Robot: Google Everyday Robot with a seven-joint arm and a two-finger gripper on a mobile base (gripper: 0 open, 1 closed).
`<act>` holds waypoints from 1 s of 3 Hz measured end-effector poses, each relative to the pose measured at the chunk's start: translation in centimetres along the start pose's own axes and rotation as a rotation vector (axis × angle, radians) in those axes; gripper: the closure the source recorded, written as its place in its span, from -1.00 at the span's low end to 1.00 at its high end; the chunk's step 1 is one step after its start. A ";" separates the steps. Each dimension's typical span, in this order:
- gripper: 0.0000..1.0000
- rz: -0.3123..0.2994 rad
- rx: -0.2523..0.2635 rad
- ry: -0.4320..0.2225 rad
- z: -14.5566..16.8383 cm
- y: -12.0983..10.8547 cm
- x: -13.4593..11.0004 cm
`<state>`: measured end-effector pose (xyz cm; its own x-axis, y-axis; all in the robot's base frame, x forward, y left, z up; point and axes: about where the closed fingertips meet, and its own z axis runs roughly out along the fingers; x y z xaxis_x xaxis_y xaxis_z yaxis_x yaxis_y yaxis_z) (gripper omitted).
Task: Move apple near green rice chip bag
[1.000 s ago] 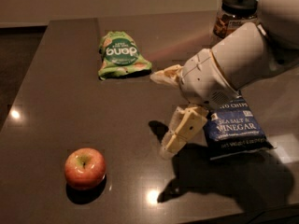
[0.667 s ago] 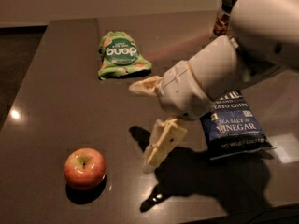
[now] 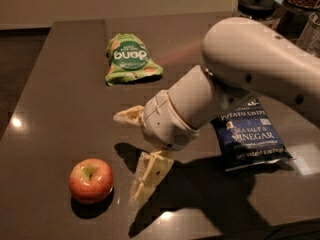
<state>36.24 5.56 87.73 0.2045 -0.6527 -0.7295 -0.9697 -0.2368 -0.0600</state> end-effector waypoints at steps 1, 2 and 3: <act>-1.00 -0.010 -0.063 -0.013 3.2 1.0 -0.8; -1.00 -0.010 -0.088 -0.019 4.8 1.3 -0.9; -0.67 0.001 -0.104 -0.032 5.7 1.5 -1.3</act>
Offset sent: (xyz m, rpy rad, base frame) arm -0.0255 0.0498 -0.0401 0.0070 0.0827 0.0892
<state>33.75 10.17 84.74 0.1974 -0.6299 -0.7512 -0.9506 -0.3104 0.0104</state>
